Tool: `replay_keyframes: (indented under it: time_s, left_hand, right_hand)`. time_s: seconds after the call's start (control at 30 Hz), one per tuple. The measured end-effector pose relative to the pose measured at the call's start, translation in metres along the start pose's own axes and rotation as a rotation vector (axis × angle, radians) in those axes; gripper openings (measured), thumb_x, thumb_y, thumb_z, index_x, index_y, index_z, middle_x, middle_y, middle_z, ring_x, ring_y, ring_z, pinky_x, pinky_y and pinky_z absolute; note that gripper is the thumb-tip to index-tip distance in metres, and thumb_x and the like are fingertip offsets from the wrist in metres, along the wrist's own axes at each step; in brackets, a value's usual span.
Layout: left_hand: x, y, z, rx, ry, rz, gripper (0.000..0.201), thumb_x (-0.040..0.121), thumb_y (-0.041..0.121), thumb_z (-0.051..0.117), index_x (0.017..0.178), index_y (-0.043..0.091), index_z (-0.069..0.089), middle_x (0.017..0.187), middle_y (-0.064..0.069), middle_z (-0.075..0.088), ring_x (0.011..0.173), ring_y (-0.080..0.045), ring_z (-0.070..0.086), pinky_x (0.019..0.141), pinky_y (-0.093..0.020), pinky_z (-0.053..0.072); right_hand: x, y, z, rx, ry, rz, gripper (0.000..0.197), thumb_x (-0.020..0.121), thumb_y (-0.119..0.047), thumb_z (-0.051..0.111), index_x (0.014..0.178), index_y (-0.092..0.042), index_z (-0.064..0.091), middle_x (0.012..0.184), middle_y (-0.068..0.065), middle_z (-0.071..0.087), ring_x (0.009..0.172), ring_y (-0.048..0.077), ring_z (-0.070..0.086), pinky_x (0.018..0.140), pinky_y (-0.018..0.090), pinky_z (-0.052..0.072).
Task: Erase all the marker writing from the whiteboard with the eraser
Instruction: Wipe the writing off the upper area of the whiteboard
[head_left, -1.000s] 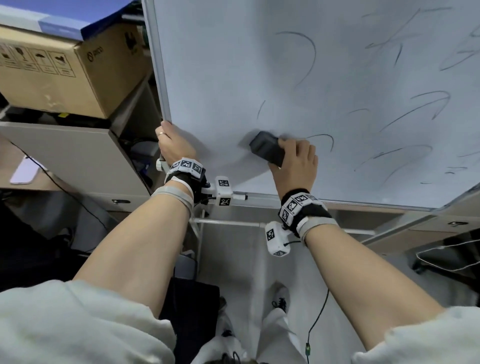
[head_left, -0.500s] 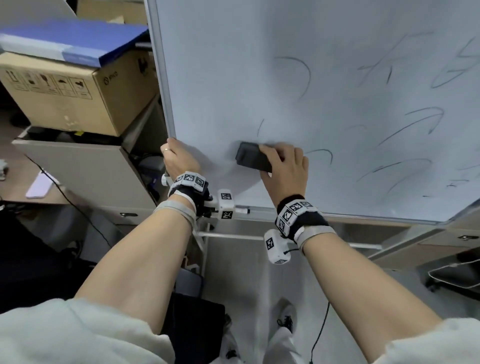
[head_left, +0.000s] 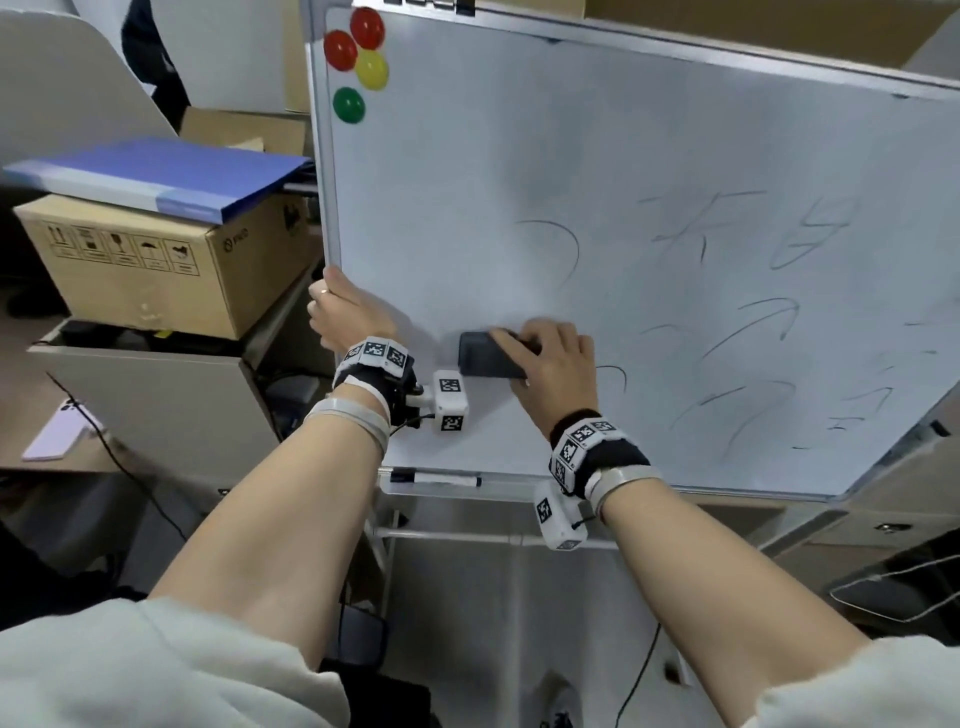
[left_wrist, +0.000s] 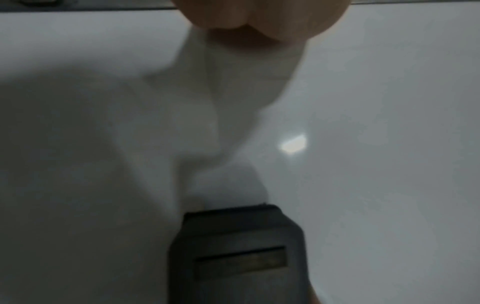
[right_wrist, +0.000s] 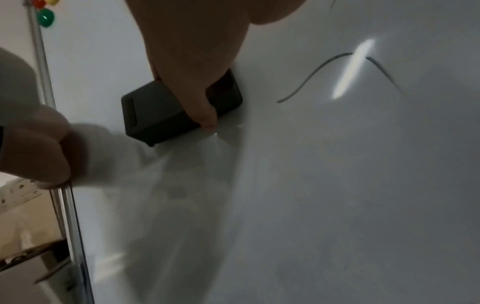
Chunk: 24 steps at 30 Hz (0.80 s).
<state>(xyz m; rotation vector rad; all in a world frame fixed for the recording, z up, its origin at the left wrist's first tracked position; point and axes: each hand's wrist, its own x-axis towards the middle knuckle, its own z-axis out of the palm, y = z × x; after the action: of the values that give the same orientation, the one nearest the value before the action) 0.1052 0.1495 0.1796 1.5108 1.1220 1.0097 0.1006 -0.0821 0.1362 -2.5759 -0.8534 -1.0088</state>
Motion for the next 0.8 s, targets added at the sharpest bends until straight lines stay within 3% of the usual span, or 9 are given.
replay_keyframes:
  time_s: [0.23, 0.37, 0.43, 0.53, 0.7, 0.8]
  left_hand:
    - [0.001, 0.000, 0.004, -0.002, 0.017, 0.006, 0.051, 0.105, 0.043, 0.022, 0.116, 0.012, 0.062, 0.116, -0.007, 0.064, 0.117, -0.029, 0.052, 0.102, -0.044, 0.033]
    - [0.002, 0.000, 0.009, 0.005, 0.061, 0.012, 0.050, 0.104, 0.044, 0.022, 0.109, 0.014, 0.062, 0.108, -0.004, 0.065, 0.110, -0.026, 0.054, 0.099, -0.042, 0.035]
    - [0.002, -0.001, 0.011, 0.021, 0.070, 0.016, 0.052, 0.104, 0.045, 0.021, 0.110, 0.014, 0.063, 0.108, -0.005, 0.066, 0.110, -0.028, 0.055, 0.098, -0.043, 0.037]
    - [0.002, -0.002, 0.012, 0.073, 0.076, 0.008, 0.054, 0.104, 0.046, 0.021, 0.114, 0.013, 0.062, 0.111, -0.007, 0.066, 0.112, -0.030, 0.055, 0.097, -0.045, 0.039]
    - [-0.003, 0.000, 0.012, 0.124, 0.175, 0.006, 0.053, 0.104, 0.046, 0.020, 0.109, 0.013, 0.061, 0.106, -0.008, 0.067, 0.107, -0.030, 0.057, 0.091, -0.043, 0.041]
    - [-0.006, -0.002, 0.010, 0.105, 0.166, 0.009, 0.052, 0.104, 0.045, 0.020, 0.110, 0.012, 0.060, 0.109, -0.010, 0.066, 0.110, -0.031, 0.056, 0.094, -0.045, 0.040]
  right_hand:
    - [0.028, 0.005, -0.015, -0.018, 0.198, 0.254, 0.068, 0.070, -0.017, 0.070, 0.135, -0.034, 0.060, 0.109, 0.003, 0.059, 0.098, 0.028, 0.047, 0.080, 0.037, 0.031]
    - [0.007, -0.004, 0.002, -0.028, 0.040, 0.037, 0.072, 0.063, -0.010, 0.078, 0.131, -0.032, 0.063, 0.105, 0.004, 0.057, 0.095, 0.030, 0.051, 0.079, 0.038, 0.032]
    - [0.002, -0.003, 0.006, -0.029, 0.005, 0.042, 0.072, 0.063, -0.013, 0.080, 0.130, -0.034, 0.064, 0.104, 0.002, 0.057, 0.095, 0.029, 0.052, 0.080, 0.038, 0.032]
    - [0.014, -0.001, -0.005, 0.003, 0.110, 0.207, 0.068, 0.067, -0.024, 0.080, 0.132, -0.033, 0.063, 0.107, 0.003, 0.059, 0.095, 0.030, 0.053, 0.080, 0.038, 0.032]
    - [0.077, 0.009, -0.043, -0.009, 0.324, 0.305, 0.069, 0.085, -0.057, 0.067, 0.146, -0.028, 0.050, 0.109, 0.006, 0.057, 0.094, 0.027, 0.051, 0.079, 0.038, 0.035]
    - [0.097, 0.013, -0.053, 0.036, 0.416, 0.419, 0.072, 0.089, -0.056, 0.064, 0.151, -0.025, 0.044, 0.107, 0.007, 0.054, 0.090, 0.025, 0.049, 0.079, 0.037, 0.036]
